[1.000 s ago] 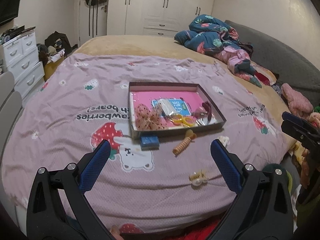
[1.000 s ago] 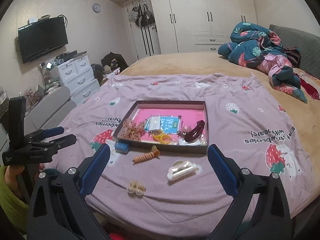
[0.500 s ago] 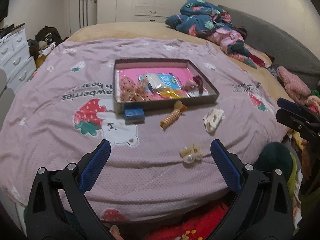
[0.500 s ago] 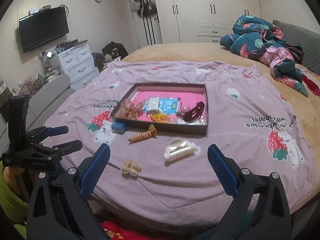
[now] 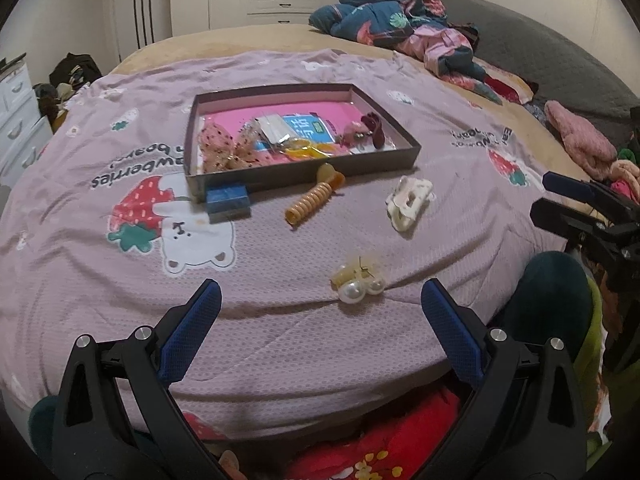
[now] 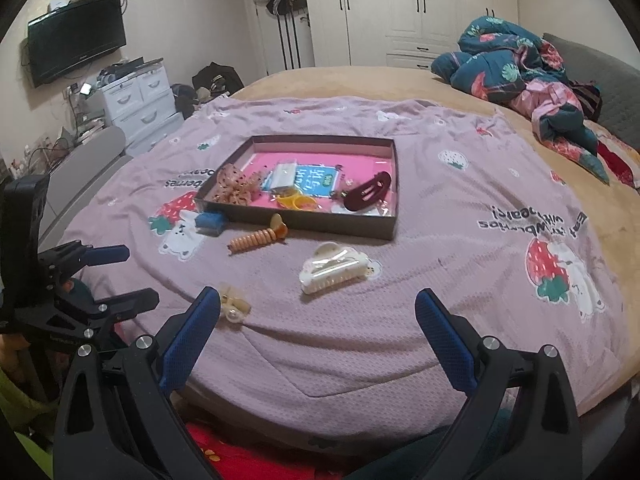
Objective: Organize jewelry
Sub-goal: 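Grasp the pearl claw clip with the left tool while the right tool grasps the white cloud clip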
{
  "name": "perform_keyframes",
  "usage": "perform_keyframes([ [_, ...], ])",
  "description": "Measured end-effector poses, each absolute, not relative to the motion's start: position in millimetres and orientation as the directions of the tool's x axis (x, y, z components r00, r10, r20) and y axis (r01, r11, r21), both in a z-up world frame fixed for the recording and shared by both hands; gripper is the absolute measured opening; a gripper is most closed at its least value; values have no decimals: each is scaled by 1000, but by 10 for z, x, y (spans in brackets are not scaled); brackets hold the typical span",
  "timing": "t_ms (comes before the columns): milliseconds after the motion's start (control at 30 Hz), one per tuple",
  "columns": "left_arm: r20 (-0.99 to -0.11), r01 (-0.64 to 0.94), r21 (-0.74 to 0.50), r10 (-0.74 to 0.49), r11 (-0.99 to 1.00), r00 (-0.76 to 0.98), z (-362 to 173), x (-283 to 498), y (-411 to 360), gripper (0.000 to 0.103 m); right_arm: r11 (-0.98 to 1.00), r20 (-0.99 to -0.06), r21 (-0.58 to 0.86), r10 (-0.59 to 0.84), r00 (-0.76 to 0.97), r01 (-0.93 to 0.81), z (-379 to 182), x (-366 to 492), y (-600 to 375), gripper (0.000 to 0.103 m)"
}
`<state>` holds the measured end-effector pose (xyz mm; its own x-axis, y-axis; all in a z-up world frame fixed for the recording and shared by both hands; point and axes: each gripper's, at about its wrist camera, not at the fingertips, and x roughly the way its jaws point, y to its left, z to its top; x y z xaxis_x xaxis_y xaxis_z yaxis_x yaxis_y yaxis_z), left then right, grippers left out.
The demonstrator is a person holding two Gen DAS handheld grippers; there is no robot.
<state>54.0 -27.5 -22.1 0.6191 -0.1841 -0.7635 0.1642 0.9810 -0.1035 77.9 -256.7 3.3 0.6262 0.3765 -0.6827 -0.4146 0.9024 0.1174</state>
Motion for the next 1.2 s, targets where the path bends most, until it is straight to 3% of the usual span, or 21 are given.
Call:
perform_keyframes([
  [500,-817,230,-143,-246,963,521,-553,730,-525,93,926,-738,155,340,583,-344,-274,1155,-2845,97],
  [800,-839,217,-148,-239,965,488,-749,922,-630,70,924,-760,171,344,551,-341,-412,1375,-2831,97],
  [867,-846,212,-134,-224,968,484,-784,972,-648,59,923,-773,161,338,537,-350,-471,1445,-2794,97],
  [1000,-859,214,-128,-216,968,464,-867,1041,-685,53,912,-798,122,325,508,-393,-588,1561,-2647,97],
  [1067,-864,215,-118,-207,969,460,-896,1065,-682,42,898,-810,100,323,490,-427,-637,1614,-2532,97],
  [1200,-866,216,-133,-219,967,450,-915,1094,-634,40,863,-825,65,329,460,-500,-725,1713,-2321,97],
])
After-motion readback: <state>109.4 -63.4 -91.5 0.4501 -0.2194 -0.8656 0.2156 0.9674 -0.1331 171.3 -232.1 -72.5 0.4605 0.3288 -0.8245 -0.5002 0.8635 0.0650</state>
